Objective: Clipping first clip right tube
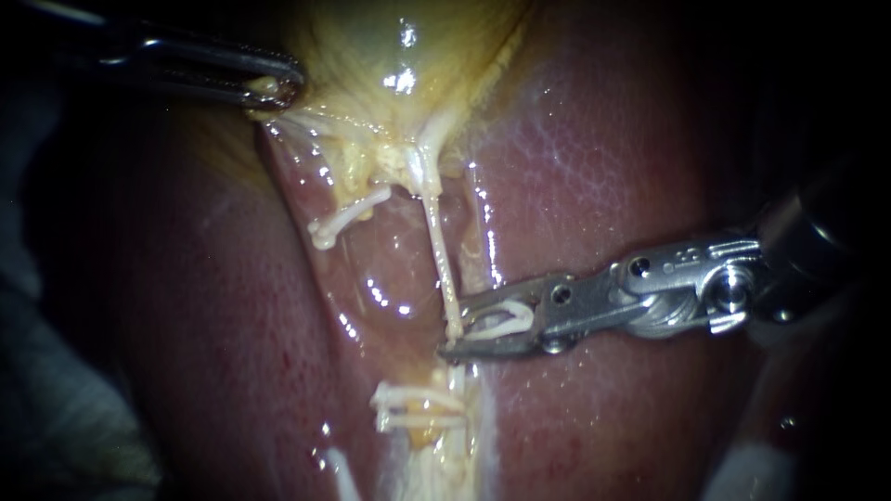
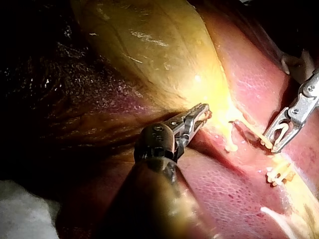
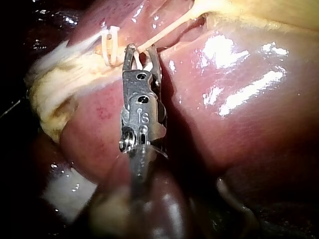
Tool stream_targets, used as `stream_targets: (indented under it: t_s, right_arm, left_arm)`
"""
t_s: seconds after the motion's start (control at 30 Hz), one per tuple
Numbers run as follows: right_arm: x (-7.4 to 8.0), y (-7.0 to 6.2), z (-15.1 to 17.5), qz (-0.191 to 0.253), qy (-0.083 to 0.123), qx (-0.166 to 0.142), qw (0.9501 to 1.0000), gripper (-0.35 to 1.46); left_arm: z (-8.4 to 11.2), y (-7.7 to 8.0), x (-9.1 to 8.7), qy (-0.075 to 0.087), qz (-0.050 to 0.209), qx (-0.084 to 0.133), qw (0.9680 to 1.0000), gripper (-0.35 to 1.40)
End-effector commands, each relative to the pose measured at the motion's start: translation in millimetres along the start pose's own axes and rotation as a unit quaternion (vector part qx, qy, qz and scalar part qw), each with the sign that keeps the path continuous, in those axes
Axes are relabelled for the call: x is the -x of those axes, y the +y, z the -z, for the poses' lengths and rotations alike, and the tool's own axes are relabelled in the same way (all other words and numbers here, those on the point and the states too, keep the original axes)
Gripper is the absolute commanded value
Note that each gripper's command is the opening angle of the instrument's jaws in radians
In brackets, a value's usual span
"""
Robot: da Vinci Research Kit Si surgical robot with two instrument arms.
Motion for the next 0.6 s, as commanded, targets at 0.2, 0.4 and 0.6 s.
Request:
stream_targets:
  t_s: [0.2, 0.4, 0.6]
  right_arm:
    - [0.1, 0.1, 0.0, 0.000, 0.003, -0.001, 1.0000, 0.28]
    - [0.4, 0.3, -0.2, -0.014, 0.009, -0.005, 0.9998, 0.40]
    - [0.7, 0.8, -0.4, -0.031, 0.028, -0.011, 0.9990, 0.45]
  left_arm:
    - [0.0, 0.0, 0.0, 0.000, 0.000, 0.000, 1.0000, -0.35]
    - [0.0, 0.0, 0.0, 0.000, 0.000, 0.000, 1.0000, -0.35]
    - [0.0, 0.0, 0.0, 0.000, 0.000, 0.000, 1.0000, -0.35]
